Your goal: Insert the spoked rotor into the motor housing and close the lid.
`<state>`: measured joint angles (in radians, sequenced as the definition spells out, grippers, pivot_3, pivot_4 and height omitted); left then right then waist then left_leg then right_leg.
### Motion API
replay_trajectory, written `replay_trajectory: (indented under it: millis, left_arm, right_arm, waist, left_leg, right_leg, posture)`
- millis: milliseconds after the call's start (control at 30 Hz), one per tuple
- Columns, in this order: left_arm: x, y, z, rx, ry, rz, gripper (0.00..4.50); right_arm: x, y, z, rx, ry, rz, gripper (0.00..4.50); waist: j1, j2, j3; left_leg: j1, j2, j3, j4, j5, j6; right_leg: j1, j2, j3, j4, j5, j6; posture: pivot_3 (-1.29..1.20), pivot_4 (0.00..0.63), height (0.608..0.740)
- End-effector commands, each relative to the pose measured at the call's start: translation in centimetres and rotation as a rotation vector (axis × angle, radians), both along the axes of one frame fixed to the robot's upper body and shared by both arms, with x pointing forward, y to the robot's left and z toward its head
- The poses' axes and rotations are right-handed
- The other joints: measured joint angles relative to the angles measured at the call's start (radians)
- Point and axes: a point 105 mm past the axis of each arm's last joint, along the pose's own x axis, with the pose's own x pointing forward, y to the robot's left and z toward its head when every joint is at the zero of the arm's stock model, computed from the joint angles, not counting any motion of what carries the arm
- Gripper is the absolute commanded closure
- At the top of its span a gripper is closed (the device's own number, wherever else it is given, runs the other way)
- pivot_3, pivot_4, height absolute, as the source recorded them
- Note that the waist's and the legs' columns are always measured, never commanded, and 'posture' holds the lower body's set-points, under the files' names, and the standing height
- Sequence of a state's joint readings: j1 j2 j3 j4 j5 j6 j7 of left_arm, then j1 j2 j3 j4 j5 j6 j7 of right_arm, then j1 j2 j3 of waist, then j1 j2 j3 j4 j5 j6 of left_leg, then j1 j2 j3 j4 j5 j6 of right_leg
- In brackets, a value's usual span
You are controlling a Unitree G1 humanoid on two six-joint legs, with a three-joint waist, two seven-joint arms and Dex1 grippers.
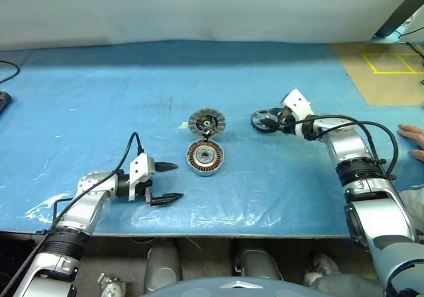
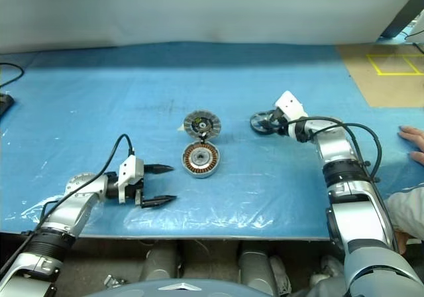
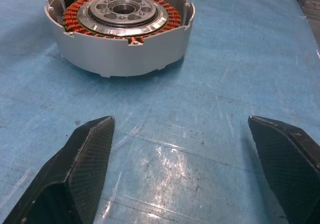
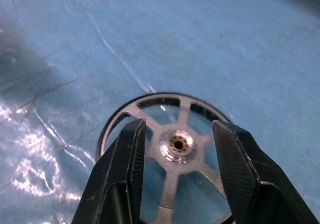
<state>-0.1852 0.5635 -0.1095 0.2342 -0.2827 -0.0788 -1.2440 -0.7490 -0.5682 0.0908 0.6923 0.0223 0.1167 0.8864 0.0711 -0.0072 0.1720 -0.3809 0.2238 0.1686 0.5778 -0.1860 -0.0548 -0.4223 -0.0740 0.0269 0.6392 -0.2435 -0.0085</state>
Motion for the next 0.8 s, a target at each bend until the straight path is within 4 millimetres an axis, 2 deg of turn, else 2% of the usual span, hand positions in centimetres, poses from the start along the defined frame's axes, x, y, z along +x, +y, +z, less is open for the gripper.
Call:
replay_trajectory:
  millis: [33,200,800]
  left_arm:
    - [-0.2,0.2,0.0,0.014,-0.010,-0.009,0.00]
    - [-0.2,0.3,-0.1,0.020,-0.006,-0.014,0.00]
    - [-0.3,0.3,-0.2,0.031,-0.005,-0.013,0.00]
  right_arm:
    - [-0.1,-0.1,0.3,-0.017,-0.025,-0.002,2.29]
    - [-0.3,-0.4,0.0,-0.030,-0.030,-0.022,2.29]
    - [-1.2,-0.6,1.2,-0.030,-0.081,-0.112,2.29]
  waist:
    - [0.000,0.000,0.000]
    - [0.000,0.000,0.000]
    - [0.000,0.000,0.000]
  left_leg:
    - [0.000,0.000,0.000,0.000,0.000,0.000]
    - [0.001,0.000,0.000,0.000,0.000,0.000]
    - [0.001,0.000,0.000,0.000,0.000,0.000]
  right_leg:
    - [0.000,0.000,0.000,0.000,0.000,0.000]
    - [0.000,0.000,0.000,0.000,0.000,0.000]
    - [0.000,0.000,0.001,0.000,0.000,0.000]
  posture:
    - [0.00,0.150,0.740]
    - [0.00,0.150,0.740]
    - [0.00,0.150,0.740]
